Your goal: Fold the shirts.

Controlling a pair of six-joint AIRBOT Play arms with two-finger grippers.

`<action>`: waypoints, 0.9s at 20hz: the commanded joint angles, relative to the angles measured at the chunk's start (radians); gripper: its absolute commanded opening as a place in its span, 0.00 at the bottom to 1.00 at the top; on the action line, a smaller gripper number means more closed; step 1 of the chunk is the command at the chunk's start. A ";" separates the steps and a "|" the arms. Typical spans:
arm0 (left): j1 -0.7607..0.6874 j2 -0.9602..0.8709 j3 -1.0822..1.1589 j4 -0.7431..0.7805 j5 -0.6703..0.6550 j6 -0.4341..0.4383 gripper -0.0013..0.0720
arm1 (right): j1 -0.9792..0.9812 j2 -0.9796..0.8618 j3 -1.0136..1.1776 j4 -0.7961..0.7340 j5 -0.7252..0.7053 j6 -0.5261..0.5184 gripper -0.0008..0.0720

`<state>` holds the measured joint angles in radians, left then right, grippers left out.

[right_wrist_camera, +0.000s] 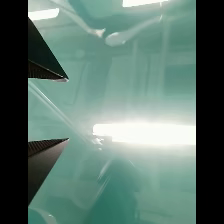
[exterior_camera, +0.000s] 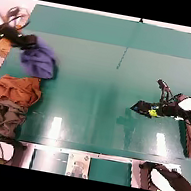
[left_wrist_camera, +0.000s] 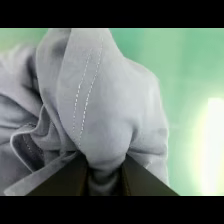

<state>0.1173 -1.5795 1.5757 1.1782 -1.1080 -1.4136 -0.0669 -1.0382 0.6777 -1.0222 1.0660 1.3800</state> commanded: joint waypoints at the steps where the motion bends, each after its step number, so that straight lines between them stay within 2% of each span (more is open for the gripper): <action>1: -0.239 0.050 0.035 -0.106 -0.085 -0.004 0.06 | -0.017 0.000 0.030 0.000 0.006 0.000 0.58; 3: -0.390 0.050 0.035 -0.182 -0.060 -0.005 0.06 | -0.038 0.000 0.054 0.001 0.016 0.001 0.58; 6: -0.584 0.034 0.004 -0.180 0.058 -0.026 0.06 | -0.055 0.000 0.067 0.001 0.026 0.008 0.58; 8: -0.670 -0.013 -0.009 -0.187 0.079 -0.034 0.06 | -0.055 0.000 0.067 0.001 0.027 0.008 0.58; 9: -0.698 -0.044 -0.009 -0.193 0.079 -0.037 0.17 | -0.055 0.000 0.067 0.002 0.027 0.017 0.58; 10: -0.709 -0.065 -0.009 -0.198 0.079 -0.042 0.67 | -0.054 0.000 0.067 0.003 0.027 0.027 0.59; 11: -0.701 -0.072 -0.007 -0.208 0.073 -0.075 0.99 | -0.055 0.000 0.067 0.014 0.027 0.026 0.64; 12: -0.678 -0.069 -0.001 -0.215 0.057 -0.080 0.99 | -0.055 0.000 0.067 0.021 0.027 0.026 0.64; 14: -0.584 -0.068 0.065 -0.216 -0.069 -0.080 0.99 | -0.055 -0.005 0.067 0.047 0.027 0.026 0.65; 15: -0.533 -0.067 0.094 -0.214 -0.140 -0.080 0.99 | -0.055 -0.014 0.067 0.053 0.027 0.026 0.74; 18: -0.371 -0.065 0.101 -0.180 -0.348 -0.079 0.99 | -0.055 -0.084 0.067 0.054 0.023 0.026 0.76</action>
<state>-0.3698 -1.6409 1.6569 0.9745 -1.2587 -1.4876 -0.1211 -1.0748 0.7437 -0.9802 1.0920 1.4040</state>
